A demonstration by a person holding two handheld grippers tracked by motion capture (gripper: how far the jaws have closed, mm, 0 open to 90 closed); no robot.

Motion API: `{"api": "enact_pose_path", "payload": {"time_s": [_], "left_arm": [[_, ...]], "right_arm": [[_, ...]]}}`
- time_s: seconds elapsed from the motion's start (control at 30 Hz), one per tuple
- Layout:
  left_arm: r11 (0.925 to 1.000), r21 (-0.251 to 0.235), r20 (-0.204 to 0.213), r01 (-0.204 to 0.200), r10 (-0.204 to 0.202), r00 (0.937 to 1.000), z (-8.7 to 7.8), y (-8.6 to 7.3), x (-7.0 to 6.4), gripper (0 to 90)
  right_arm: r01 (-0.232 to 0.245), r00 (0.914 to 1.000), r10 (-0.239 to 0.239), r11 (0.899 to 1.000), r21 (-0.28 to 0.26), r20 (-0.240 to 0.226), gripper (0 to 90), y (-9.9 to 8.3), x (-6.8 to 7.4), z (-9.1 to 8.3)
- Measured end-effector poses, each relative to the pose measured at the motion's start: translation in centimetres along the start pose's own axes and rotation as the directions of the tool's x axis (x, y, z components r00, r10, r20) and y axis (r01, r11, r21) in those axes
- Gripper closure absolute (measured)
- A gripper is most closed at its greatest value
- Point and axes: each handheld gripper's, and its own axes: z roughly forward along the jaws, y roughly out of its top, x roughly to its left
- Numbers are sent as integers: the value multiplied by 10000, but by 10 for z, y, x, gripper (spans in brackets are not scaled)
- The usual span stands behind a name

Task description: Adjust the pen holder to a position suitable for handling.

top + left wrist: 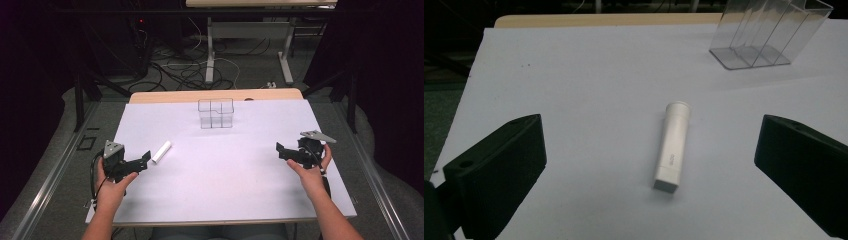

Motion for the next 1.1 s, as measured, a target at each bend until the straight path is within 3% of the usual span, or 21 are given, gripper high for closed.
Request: {"api": "enact_pose_path", "payload": {"time_s": [0.07,0.27,0.47,0.63,0.73,0.87,1.07,1.1], "left_arm": [[9999,-129,73,-107,108,9999,-1,2,-3,3],[9996,-265,265,20,-13,9996,1,2,-7,3],[9993,-361,355,-35,48,9994,4,2,-15,3],[9994,-287,308,-175,184,9994,6,1,-18,8],[9994,-327,289,-133,142,9995,8,0,-18,8],[9994,-318,311,-100,110,9995,8,0,-17,9],[9995,-298,303,-92,101,9995,10,0,-16,12],[9995,-300,303,-94,103,9995,10,0,-16,12]], "right_arm": [[-197,9992,198,9998,31,-337,58,1,3,0],[-457,9977,460,9989,70,-503,163,4,11,3],[-324,9976,348,9987,395,-597,155,9,15,12],[54,9986,-27,9986,519,-522,176,30,30,22],[17,9979,17,9986,529,-640,185,39,36,26],[56,9955,30,9960,894,-952,189,64,55,38],[321,9960,-216,9921,1214,-867,231,91,73,54],[144,9957,-20,9909,1340,-927,237,95,76,56]]}}
